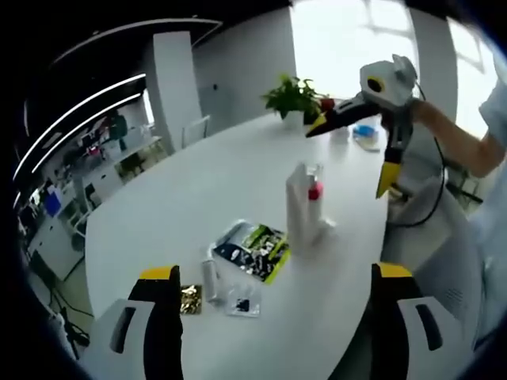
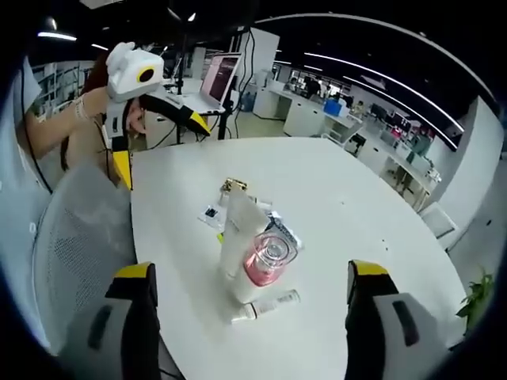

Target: Arrange the skincare products in the storage area until every visible bottle or jar stands upright without overlapping.

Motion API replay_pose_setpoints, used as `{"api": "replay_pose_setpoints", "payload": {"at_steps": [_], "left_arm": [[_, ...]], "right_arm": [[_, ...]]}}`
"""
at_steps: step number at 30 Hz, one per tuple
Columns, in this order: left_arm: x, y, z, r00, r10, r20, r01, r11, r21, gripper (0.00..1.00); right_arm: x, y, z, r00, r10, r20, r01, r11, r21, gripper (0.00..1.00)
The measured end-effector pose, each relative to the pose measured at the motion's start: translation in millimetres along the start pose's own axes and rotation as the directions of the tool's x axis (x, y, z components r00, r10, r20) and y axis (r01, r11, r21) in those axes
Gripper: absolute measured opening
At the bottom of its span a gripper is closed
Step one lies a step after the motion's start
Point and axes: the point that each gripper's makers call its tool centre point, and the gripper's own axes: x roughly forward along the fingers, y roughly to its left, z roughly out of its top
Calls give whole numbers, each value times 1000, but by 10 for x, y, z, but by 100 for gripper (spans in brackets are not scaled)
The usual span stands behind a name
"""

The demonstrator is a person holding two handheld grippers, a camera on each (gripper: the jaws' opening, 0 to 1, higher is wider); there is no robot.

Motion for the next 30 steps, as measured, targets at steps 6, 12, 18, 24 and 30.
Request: {"api": "replay_pose_setpoints", "payload": {"at_steps": [6,12,18,24,30], "left_arm": [[5,-35,-42,1000,-14,-5,14,1000,-12,97],[25,-37,-91,1000,-20,-13,20,1000,-24,97],[49,-36,-111,1000,-19,-7,19,999,-26,97],[76,-29,-150,1000,-20,-17,20,999,-31,97],[97,-54,-202,999,-30,-33,29,999,-38,97]], "right_arm": [[78,23,-105,1000,12,-12,-11,1000,13,100],[173,14,-310,999,31,-42,-28,997,66,100],[261,14,-455,998,49,-40,-46,996,74,100],[383,9,-624,994,80,-69,-75,995,65,100],[486,-23,-737,992,84,-99,-80,996,44,100]]}}
